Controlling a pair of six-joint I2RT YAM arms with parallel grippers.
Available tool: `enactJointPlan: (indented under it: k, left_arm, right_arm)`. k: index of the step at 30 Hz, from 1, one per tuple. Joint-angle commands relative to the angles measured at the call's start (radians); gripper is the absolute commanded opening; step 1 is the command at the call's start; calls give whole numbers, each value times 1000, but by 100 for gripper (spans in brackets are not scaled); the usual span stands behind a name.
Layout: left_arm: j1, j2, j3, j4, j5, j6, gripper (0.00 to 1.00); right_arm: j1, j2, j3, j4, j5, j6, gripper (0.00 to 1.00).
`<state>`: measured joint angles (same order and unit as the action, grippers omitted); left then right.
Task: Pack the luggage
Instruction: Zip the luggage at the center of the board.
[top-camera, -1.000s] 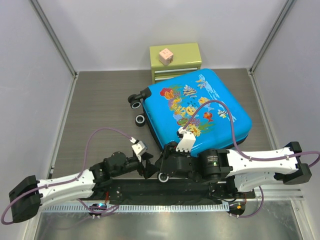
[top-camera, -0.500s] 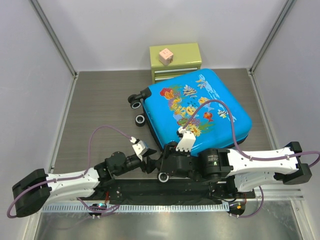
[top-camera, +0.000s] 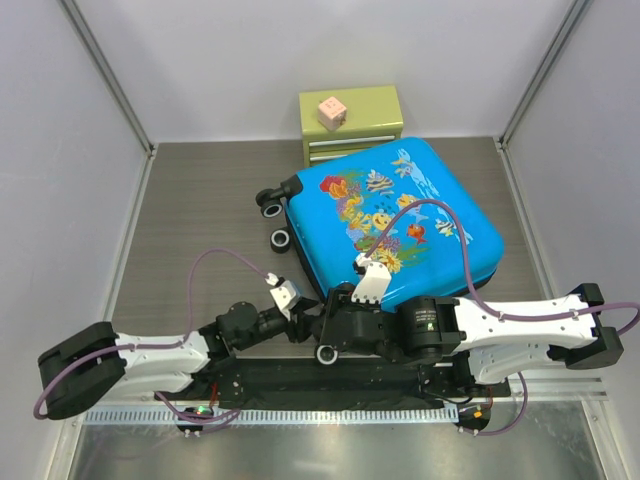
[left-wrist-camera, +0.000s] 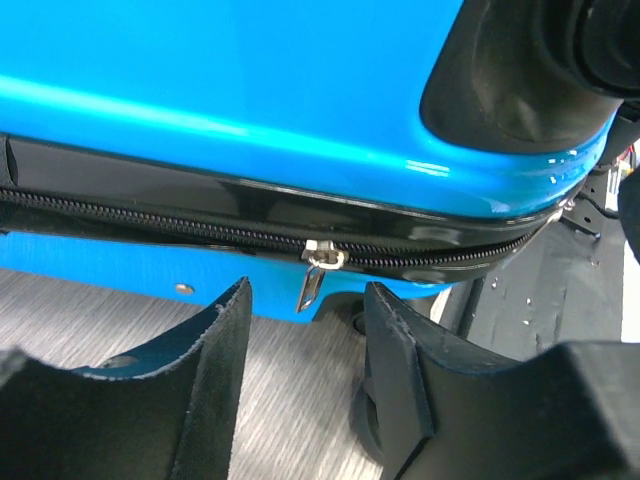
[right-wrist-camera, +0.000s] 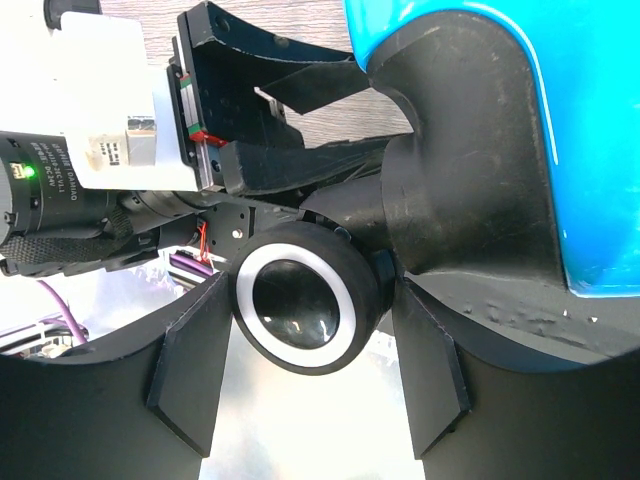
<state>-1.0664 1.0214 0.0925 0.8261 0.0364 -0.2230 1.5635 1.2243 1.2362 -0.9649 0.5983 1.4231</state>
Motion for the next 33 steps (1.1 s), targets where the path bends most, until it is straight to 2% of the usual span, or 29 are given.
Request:
enactJointPlan:
  k: [1, 4, 6, 7, 8, 9, 15, 21, 25, 33]
  left_arm:
    - [6, 49, 22, 159, -14, 34, 49]
    - [10, 95, 27, 208, 16, 24, 43]
    - [10, 109, 36, 219, 31, 16, 33]
    - [11, 109, 38, 219, 40, 17, 26]
    - [10, 106, 41, 216, 40, 19, 9]
    - [10, 95, 41, 208, 39, 17, 0]
    - [10, 65, 41, 189, 46, 27, 0]
    - [8, 40, 24, 183, 121, -29, 0]
    - [3, 36, 15, 183, 123, -59, 0]
    - [-138, 28, 13, 186, 40, -95, 0]
  right_arm:
    - [-11, -17, 57, 35, 71, 0, 4]
    - [-13, -14, 54, 37, 69, 0, 3]
    - [-11, -14, 57, 37, 69, 3, 3]
    - [-13, -14, 55, 38, 72, 2, 3]
    - [-13, -16, 55, 37, 74, 3, 2]
    - [-13, -11, 55, 37, 75, 4, 3]
    - [-11, -12, 51, 37, 80, 10, 2]
    - [-13, -20, 51, 38, 93, 20, 1]
    - [-13, -8, 68, 35, 100, 16, 1]
    - [-11, 10, 112, 35, 149, -9, 1]
